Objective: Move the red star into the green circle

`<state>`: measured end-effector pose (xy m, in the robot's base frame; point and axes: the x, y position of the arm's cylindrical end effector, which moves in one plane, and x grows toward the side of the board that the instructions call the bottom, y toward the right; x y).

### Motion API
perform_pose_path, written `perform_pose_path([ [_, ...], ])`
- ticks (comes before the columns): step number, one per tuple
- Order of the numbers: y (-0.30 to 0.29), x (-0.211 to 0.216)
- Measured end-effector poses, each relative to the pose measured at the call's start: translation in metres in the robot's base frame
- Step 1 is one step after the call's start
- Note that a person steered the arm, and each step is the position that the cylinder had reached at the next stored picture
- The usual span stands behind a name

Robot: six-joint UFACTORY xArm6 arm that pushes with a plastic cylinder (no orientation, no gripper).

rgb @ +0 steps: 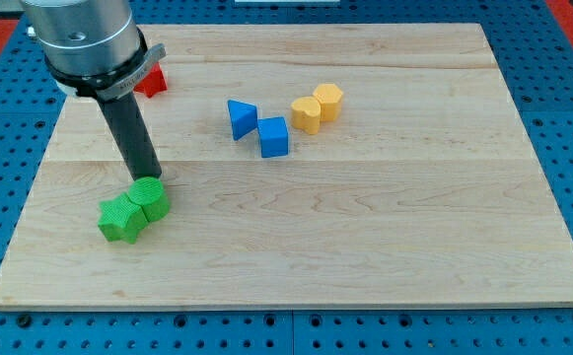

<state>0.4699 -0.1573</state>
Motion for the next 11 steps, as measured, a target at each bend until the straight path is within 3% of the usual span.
perform_pose_path([
  [1, 0.0, 0.002],
  [4, -0.015, -0.067],
  [7, 0.045, -0.178],
  [8, -0.01, -0.217],
  [9, -0.055, -0.225],
  [11, -0.047, -0.111],
])
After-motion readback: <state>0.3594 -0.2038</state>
